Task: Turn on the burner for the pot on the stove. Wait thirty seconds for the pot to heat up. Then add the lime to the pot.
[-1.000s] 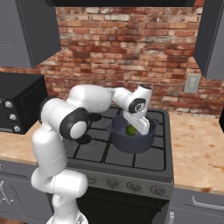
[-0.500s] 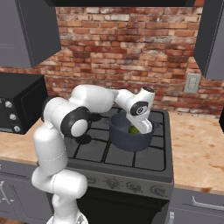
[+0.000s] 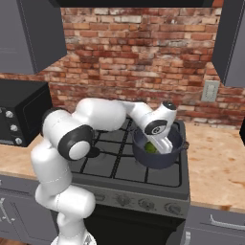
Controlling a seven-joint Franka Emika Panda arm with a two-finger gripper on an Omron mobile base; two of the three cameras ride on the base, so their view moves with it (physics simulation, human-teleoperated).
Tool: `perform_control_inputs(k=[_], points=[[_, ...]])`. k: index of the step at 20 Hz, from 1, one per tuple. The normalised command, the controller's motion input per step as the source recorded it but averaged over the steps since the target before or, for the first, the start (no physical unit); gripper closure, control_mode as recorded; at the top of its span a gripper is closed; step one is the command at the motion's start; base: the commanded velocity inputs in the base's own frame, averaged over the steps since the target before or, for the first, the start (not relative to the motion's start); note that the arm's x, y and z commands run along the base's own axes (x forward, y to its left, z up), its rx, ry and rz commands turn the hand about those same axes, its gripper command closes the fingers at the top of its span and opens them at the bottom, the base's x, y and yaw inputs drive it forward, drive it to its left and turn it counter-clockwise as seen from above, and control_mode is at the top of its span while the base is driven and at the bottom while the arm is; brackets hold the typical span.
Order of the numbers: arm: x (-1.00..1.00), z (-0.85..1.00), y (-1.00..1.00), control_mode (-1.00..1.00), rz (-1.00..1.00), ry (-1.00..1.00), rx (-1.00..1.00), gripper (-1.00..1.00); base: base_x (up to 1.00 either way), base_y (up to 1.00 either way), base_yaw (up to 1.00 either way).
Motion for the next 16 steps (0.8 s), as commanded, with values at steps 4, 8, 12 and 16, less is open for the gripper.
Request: perform_control_inputs(k=[4, 8, 12, 16], points=[[-0.13, 0.51, 0.00, -1.00, 0.00, -0.16, 0.00, -1.00, 0.00, 0.00, 0.00], [-0.14, 0.57, 0.00, -1.00, 0.00, -0.18, 0.00, -1.00, 0.00, 0.00, 0.00], [-0.38, 0.47, 0.00, -1.00, 0.00, -0.19, 0.00, -1.00, 0.00, 0.00, 0.00], [-0.30, 0.43, 0.00, -1.00, 0.00, -0.18, 0.00, -1.00, 0.00, 0.00, 0.00]])
